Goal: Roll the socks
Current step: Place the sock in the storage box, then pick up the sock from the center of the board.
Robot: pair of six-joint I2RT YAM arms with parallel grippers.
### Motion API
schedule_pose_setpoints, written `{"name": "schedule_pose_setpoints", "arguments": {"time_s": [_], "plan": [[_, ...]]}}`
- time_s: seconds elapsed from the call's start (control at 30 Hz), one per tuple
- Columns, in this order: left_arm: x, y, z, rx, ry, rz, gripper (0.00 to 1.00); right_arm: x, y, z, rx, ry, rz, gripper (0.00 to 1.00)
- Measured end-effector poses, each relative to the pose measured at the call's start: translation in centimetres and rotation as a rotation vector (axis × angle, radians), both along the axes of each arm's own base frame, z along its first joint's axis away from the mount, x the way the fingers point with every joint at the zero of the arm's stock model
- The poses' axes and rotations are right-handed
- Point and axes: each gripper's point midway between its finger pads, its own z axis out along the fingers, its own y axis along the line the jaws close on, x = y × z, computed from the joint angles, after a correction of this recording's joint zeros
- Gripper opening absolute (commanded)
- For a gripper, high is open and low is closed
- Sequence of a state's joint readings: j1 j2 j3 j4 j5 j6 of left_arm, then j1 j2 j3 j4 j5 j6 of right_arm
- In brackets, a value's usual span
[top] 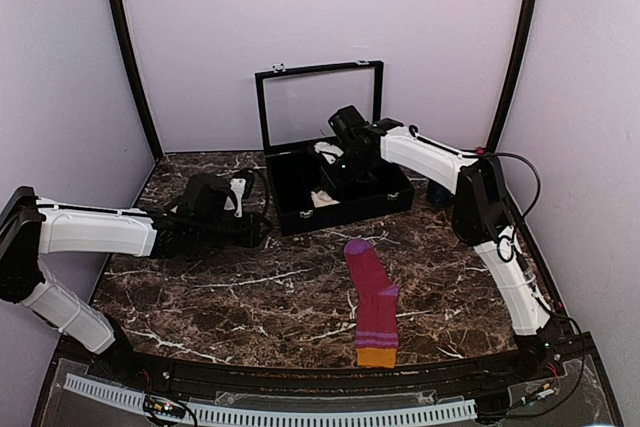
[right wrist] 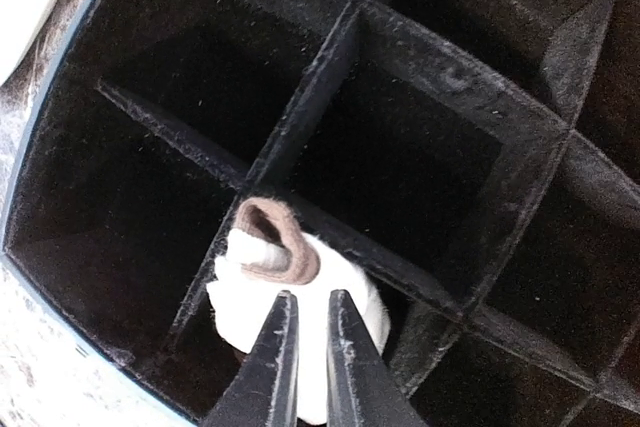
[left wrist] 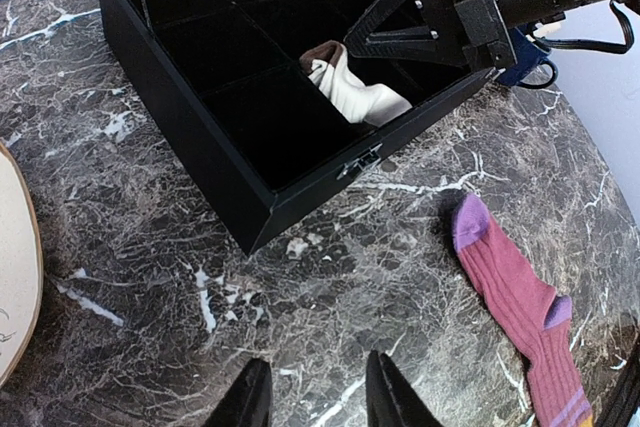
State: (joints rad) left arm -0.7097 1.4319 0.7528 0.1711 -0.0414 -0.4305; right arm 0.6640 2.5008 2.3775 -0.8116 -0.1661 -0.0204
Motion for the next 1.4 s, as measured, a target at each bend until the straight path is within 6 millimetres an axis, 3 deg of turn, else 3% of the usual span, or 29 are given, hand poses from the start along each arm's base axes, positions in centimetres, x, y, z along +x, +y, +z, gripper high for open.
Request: {"name": "schedule_pose_setpoints", "arguments": {"time_s": [0.33,0.67,0.77,0.97,1.07,1.13,1.2,1.4], "plan": [[0.3,-0.3,0.3,-0.005,-0.005,0.0,0.34,-1.7,0.9,-1.1,0.005,0.06,0.046,0.13],[0.4,-0.7,0.7,-0.023,0.0,-0.006,0.34,-2.1,-0.1,-2.1,-0.032,0.035,0.043,0.33],[0.4,-0.9,1.2,-0.036,0.001,-0.012,0.34,-1.8,-0.5,0.4,-0.027,-0.031,0.026,0.39],[-0.8,-1.1,3.1,-0.082,0.002,-0.051,0.34,-2.2,-1.2,11.3,0.059,-0.25,-0.023,0.45],[-1.6,-1.7,4.4,-0.112,-0.01,-0.092,0.34,-4.3,-2.3,15.5,0.094,-0.324,-0.045,0.46],[-2.3,-2.3,4.9,-0.122,-0.015,-0.126,0.34,-6.5,-3.4,16.7,0.097,-0.34,-0.063,0.46],[-3.0,-3.4,5.1,-0.125,-0.017,-0.17,0.34,-8.8,-4.5,16.3,0.088,-0.329,-0.078,0.46],[-4.9,-8.0,4.2,-0.112,0.009,-0.322,0.34,-17.4,-8.9,11.5,0.032,-0.219,-0.154,0.43]]}}
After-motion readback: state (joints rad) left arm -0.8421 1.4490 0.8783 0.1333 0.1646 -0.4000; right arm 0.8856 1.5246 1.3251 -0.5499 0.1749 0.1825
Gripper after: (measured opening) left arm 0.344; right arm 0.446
